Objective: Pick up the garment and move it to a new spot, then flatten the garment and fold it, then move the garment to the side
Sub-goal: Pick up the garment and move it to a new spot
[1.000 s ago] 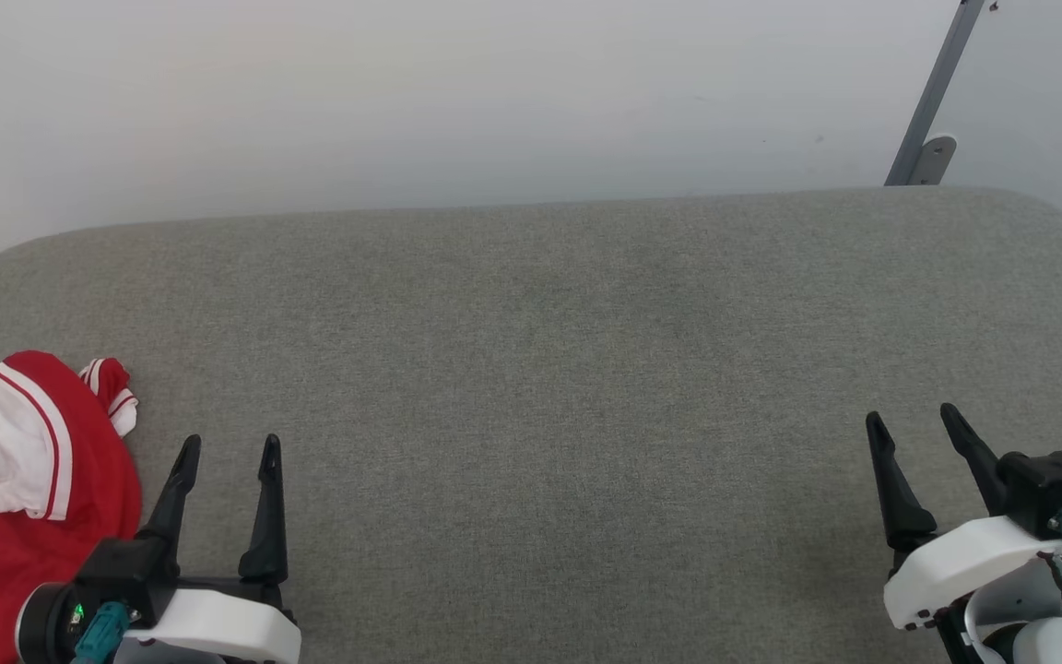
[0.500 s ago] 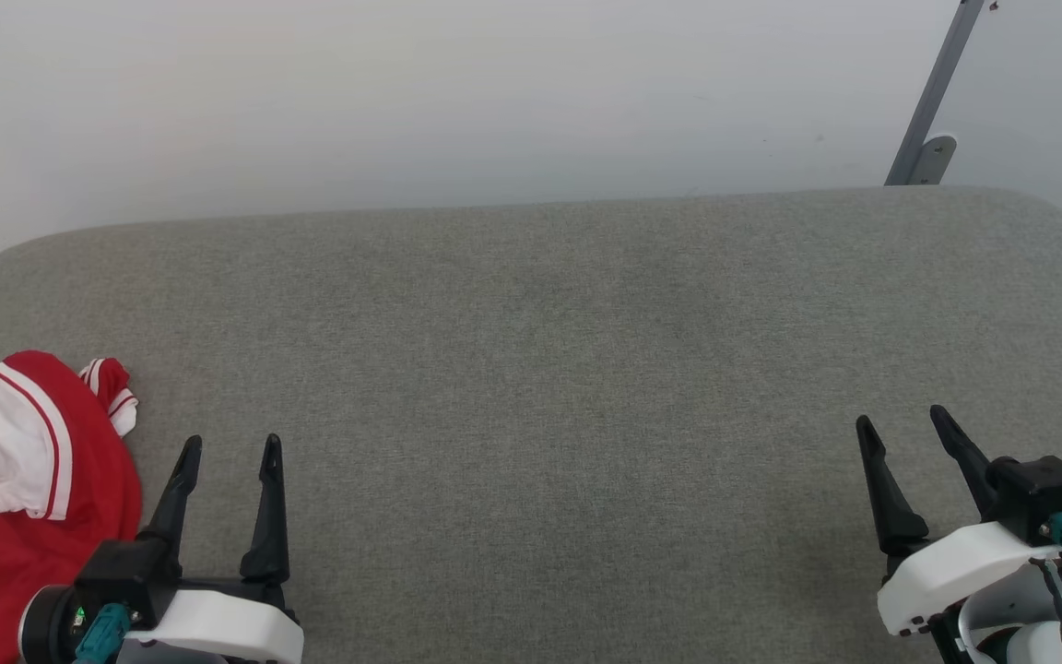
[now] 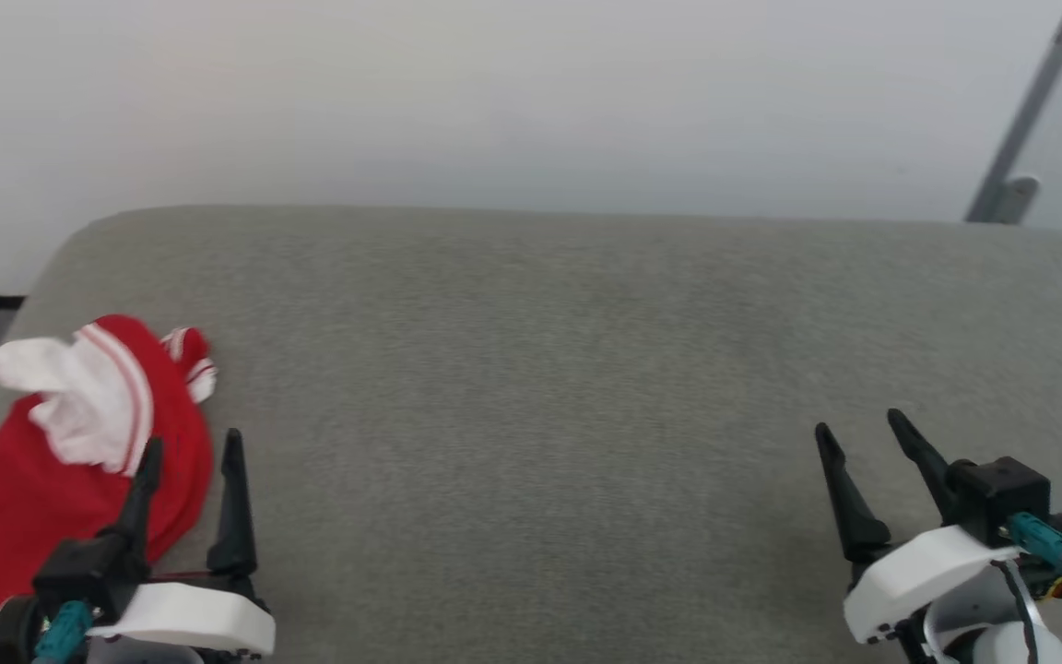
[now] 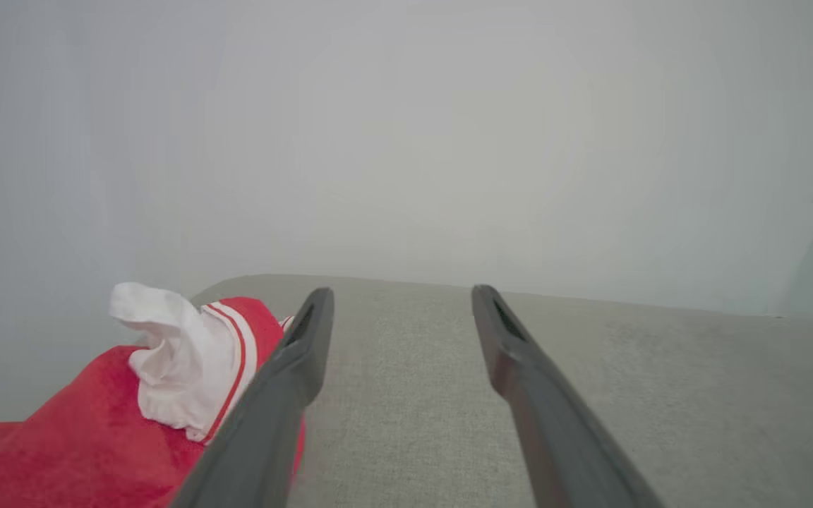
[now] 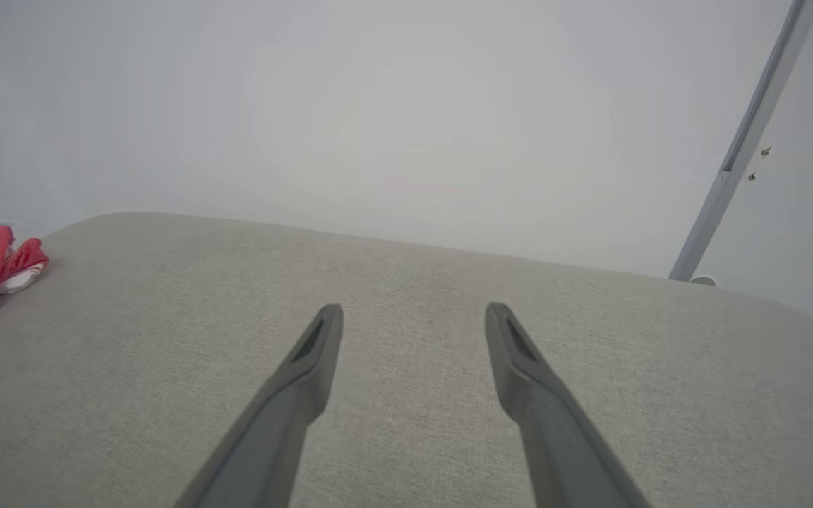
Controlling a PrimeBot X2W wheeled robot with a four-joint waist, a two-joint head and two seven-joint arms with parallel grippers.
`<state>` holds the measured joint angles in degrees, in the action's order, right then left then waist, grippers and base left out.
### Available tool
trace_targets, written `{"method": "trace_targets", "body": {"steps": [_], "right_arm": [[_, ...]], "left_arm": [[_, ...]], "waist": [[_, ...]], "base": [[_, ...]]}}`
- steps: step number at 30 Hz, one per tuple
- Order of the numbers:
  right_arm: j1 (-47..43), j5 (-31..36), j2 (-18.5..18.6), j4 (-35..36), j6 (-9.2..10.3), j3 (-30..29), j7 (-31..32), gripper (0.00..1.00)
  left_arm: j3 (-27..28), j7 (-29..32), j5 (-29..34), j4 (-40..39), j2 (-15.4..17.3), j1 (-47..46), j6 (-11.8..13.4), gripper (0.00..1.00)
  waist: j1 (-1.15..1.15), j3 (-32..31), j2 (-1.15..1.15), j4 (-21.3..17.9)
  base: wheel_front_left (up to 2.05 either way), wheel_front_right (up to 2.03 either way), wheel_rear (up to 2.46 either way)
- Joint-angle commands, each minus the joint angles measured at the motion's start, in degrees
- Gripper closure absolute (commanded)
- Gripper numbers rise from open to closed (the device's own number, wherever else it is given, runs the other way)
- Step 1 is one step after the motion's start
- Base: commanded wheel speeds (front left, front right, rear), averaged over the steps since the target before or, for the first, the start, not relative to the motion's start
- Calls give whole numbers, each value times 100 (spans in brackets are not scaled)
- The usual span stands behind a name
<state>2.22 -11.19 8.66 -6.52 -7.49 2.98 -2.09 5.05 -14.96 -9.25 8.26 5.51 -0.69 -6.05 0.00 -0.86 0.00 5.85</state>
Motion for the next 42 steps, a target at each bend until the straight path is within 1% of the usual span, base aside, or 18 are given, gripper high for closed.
{"method": "trace_targets", "body": {"steps": [1,5,6,14,19,23,28,31,33,35,37,42], "right_arm": [[79,-34,11,-1,0,103,29,0],[167,-119,63,-56,0,342,53,0],[167,-119,63,-56,0,342,53,0],[335,-286,71,-210,0,697,21,0],[421,-366,84,-251,0,878,11,0],[420,-407,112,-264,0,909,-1,0],[477,-407,200,-167,0,849,41,0],[547,-405,266,-96,0,786,105,0],[589,-364,310,-19,0,746,156,0],[645,-336,354,53,0,713,216,0],[737,-317,416,162,0,695,281,0],[985,-305,620,409,0,646,417,0]], "left_arm": [[88,-31,-45,56,13,-47,24,0],[210,-31,-70,146,29,-116,63,0],[210,-31,-70,146,29,-116,63,0],[358,-30,-50,208,6,-19,196,0],[437,-31,-112,184,-31,70,280,0],[495,-31,-178,236,-55,72,350,0],[532,-30,-300,299,-99,-142,436,0],[553,-31,-331,457,-83,-434,445,0],[532,-30,-376,655,-42,-714,398,0],[511,-28,-377,886,26,-1022,384,0],[523,-15,-417,1163,175,-1393,331,0],[552,-11,-534,2110,494,-2382,193,0]], "waist": [[0,-91,0,368],[0,-155,0,824],[0,-155,0,824],[0,-254,0,1656],[0,-267,0,1997],[0,-236,0,2156],[0,-53,0,2213],[0,105,0,2149],[0,231,0,2061],[0,366,0,1940],[0,540,0,1792],[0,1027,0,1418]], "base": [[0,0,0],[0,0,0],[0,0,0],[0,0,0],[0,0,0],[0,0,0],[0,0,0],[0,0,0],[0,0,0],[0,0,0],[0,0,0],[0,0,0]]}}
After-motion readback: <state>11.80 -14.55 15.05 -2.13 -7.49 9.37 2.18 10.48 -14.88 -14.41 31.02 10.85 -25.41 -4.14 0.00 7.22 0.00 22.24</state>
